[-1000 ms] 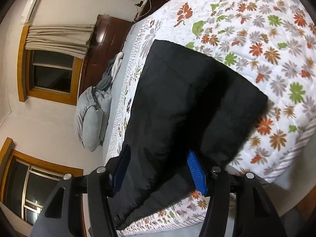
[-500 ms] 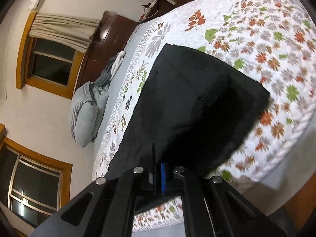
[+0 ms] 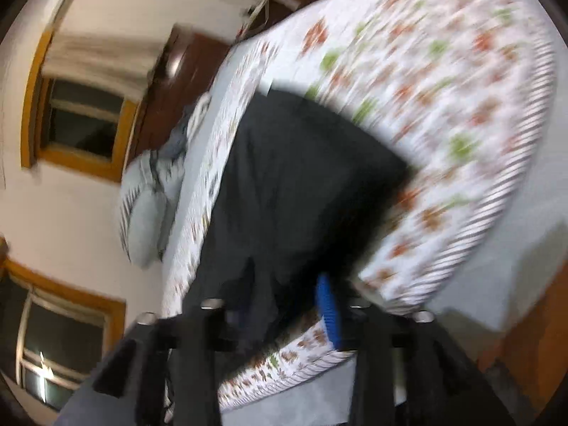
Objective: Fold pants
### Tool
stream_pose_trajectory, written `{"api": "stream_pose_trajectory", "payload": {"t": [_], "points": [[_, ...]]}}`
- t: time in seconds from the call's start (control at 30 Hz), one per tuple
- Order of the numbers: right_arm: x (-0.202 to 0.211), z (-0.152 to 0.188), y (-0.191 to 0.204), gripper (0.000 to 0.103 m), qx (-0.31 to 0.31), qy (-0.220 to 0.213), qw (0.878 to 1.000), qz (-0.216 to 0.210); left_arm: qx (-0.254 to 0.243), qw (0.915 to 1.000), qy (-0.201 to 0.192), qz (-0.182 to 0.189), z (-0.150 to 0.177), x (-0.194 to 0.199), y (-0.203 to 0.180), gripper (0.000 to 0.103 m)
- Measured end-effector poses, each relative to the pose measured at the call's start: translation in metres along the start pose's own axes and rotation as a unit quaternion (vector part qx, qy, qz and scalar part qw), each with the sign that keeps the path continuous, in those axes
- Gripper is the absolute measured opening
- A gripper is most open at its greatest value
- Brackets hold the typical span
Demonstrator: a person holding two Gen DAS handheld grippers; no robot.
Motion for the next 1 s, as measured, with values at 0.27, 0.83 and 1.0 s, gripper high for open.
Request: {"api": "stream_pose_trajectory", "payload": {"t": [0.27,0.83,1.0], "points": [[0.004,-0.018,-0.013,0.038,-0.036,-0.010,0.999,-0.018,-0.087,0.9960,-0.021,-0.005,0.010,0.028,-0.025,0.079],[0.012,-0.029,-0.011,0.033,0.018,-0.017,0.999,0.023,-0.097,0.9952,-0.017,-0.003,0.010,0.024,-0.039,0.081],[0.054,-0.041,0.021,0.040,0.086,-0.071,0.993,0.050,-0.100,0.9932,-0.059,0.012,-0.020,0.051,-0.044,0.088]]}}
Point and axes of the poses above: each gripper's, at about its wrist camera, not at the fingertips, and x roughly against the way its jaws point, y to its left, z to its underside, the point moved 9 cm from there along -x, roughly the way its jaws point, and after that the axes turned 2 degrees about -y, right-handed, at the moved point
